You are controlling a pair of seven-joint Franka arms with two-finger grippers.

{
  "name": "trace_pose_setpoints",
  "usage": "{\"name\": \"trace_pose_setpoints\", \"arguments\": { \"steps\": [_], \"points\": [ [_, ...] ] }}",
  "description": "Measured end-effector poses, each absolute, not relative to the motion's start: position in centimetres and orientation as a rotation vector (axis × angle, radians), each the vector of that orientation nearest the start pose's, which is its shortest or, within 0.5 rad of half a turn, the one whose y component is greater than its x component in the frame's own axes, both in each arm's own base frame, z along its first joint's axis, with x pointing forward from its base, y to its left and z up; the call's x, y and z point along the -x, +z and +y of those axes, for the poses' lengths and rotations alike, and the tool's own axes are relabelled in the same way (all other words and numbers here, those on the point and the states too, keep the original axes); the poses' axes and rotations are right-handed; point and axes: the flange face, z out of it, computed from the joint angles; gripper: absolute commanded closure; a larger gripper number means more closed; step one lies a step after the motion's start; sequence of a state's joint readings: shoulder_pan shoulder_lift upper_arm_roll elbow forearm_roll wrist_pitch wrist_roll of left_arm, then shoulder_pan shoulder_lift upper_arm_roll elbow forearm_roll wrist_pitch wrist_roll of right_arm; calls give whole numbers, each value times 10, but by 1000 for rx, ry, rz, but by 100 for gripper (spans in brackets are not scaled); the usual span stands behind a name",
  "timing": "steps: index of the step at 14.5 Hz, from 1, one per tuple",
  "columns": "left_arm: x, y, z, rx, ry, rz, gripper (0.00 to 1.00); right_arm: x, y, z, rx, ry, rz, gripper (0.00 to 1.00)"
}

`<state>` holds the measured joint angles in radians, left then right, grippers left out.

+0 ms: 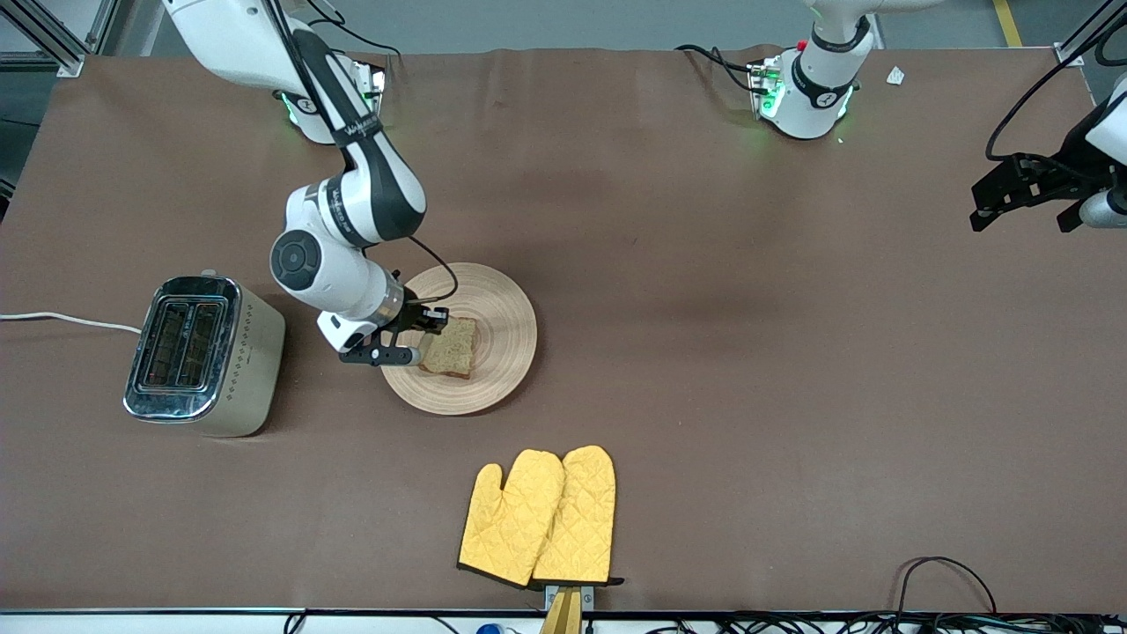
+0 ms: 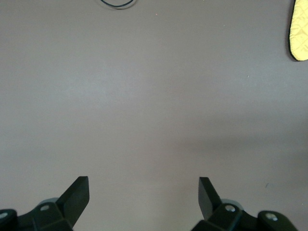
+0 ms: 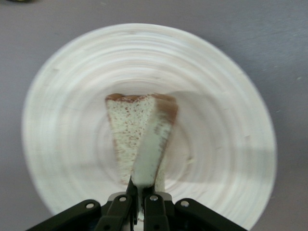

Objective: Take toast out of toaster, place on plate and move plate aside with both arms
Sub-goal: 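Carry the toast with the right gripper and lower it onto the plate, then release the toast and retract the right gripper while the left gripper approaches the plate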

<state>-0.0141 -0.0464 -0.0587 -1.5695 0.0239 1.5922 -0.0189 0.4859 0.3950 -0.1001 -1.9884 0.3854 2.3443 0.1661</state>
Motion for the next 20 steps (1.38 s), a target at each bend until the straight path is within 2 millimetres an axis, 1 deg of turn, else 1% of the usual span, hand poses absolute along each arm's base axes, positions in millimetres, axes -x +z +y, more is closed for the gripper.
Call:
{"name": "trace_pose_setpoints", "arguments": {
  "steps": [1,2,3,5,6,7,8,9,10,11,12,14,16,17,18,20],
  "points": [
    [-542,652,-38,3115,-107,84,0,-562,256,220,2927,152,50,53],
    [-542,651,-38,3115,-104,84,0,-562,251,208,2928,174,43,1],
    [-543,649,-38,3116,-96,85,0,-559,244,201,2930,197,44,0],
    [-545,639,-43,3116,-43,100,0,-552,235,197,2935,229,46,0],
    [-546,633,-50,3128,-11,117,0,-551,234,198,2935,235,44,0],
    [-548,623,-63,3175,32,137,0,-551,236,197,2935,234,45,0],
    [-552,609,-78,3246,91,143,0,-554,240,193,2935,225,54,0],
    [-557,591,-91,3318,165,122,0,-558,249,184,2936,212,72,0],
    [-564,570,-103,3378,243,79,0,-563,262,169,2942,201,81,0],
    [-574,547,-114,3429,310,34,0,-569,280,151,2966,191,69,0],
    [-585,522,-128,3476,372,-5,0,-577,304,130,3004,188,53,0],
    [-604,470,-164,3568,492,-84,0,-593,362,89,3066,199,55,0],
    [-617,413,-211,3654,571,-175,0,-607,422,54,3086,139,107,0],
    [-622,384,-237,3685,571,-212,0,-610,451,39,3083,99,131,0],
    [-623,356,-265,3704,548,-228,0,-611,477,27,3076,65,149,0],
    [-613,310,-323,3734,520,-220,0,-605,523,10,3061,-13,153,0]
  ]
}}
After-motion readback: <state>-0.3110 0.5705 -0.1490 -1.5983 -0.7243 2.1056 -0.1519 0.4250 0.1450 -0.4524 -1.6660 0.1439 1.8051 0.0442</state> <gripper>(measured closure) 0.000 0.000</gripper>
